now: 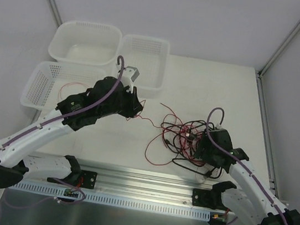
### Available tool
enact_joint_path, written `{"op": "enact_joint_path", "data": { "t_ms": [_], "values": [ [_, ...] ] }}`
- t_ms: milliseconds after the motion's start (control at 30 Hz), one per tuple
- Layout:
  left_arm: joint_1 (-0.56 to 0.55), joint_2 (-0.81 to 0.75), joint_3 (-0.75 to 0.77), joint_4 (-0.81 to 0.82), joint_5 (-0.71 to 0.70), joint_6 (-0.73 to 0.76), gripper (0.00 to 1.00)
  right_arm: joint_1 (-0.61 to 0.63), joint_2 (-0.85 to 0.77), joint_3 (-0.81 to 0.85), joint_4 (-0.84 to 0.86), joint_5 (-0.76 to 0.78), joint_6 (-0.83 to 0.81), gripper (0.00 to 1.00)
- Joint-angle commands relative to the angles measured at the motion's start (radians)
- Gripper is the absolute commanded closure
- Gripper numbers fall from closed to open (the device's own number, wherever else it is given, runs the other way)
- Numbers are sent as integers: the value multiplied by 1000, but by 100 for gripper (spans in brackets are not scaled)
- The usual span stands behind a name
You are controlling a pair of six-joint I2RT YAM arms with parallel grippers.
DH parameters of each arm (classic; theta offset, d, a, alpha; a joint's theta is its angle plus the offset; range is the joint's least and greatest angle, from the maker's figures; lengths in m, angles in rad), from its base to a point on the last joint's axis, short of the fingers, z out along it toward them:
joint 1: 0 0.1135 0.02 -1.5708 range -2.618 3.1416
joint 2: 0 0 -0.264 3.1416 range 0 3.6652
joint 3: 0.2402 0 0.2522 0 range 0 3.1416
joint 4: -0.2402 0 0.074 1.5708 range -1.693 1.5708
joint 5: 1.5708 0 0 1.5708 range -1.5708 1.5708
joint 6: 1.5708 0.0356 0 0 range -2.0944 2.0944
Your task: Untangle the cables
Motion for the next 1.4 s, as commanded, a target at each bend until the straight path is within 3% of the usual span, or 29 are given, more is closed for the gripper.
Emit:
{"op": "enact_joint_path", "data": {
  "t_ms": [0,133,433,633,833,967,1233,1367],
  "values": [
    [-1,-71,129,-76,90,58,100,-50,-20,9,5,-5,40,30],
    [-1,-118,274,-130,107,95,100,-113,-40,15,-20,-3,25,30],
    [-1,-121,613,-225,-16,129,100,-155,-90,62,-63,16,-50,26],
    [-1,-33,632,-223,98,106,100,-111,-241,235,-138,-144,-213,23],
    [-1,81,608,-223,199,55,100,-54,-368,371,-57,-443,-351,32],
    [-1,121,640,-222,208,44,100,24,-330,368,87,-580,-380,33],
    [-1,101,657,-222,155,32,100,303,-44,389,288,-578,-472,33],
    [-1,89,663,-219,126,31,100,368,76,388,386,-575,-472,35]
  ]
}}
